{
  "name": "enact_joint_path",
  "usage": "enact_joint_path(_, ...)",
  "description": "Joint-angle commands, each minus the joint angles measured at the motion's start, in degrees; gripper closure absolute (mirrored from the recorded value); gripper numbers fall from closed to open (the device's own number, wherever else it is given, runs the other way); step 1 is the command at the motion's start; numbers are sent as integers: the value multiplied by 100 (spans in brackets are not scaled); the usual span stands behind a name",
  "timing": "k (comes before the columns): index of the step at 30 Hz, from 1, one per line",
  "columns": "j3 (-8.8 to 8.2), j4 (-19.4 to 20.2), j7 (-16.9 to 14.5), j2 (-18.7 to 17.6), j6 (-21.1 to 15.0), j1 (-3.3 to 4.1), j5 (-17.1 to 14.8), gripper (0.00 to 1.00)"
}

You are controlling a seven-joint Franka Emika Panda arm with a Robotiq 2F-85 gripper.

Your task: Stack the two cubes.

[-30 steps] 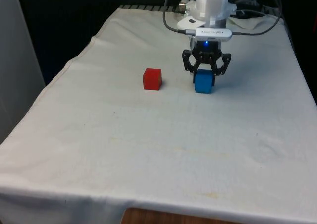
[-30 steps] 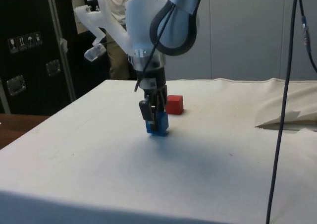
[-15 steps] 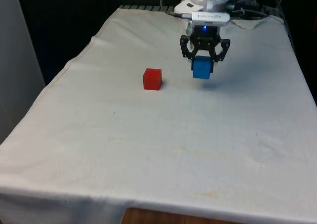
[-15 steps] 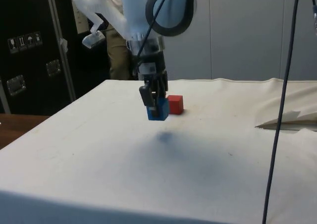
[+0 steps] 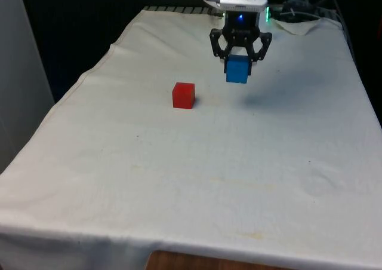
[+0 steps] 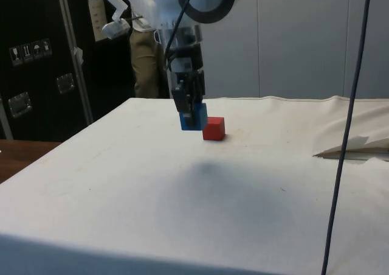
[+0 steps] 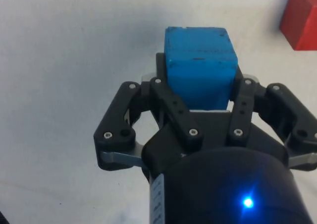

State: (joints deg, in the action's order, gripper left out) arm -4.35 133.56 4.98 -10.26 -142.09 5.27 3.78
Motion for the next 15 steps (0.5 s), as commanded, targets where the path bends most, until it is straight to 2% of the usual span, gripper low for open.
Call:
enact_joint_path(1, 11, 11, -103, 40, 23, -23, -63, 98)
enact_joint_path(5, -17, 46, -269, 52, -34, -63, -160, 98)
enact_joint_path(7, -80, 69, -470, 46, -92, -86, -292, 98)
enact_joint_path(8, -103, 74, -550, 46, -109, -86, -350, 98)
enact_joint_path(9, -149, 52, -435, 34, -46, -40, -229, 98)
enact_joint_path(10, -132, 80, -619, 46, -132, -86, -401, 98)
enact_joint_path(15, -281, 86, -1014, 40, -195, -109, -642, 98)
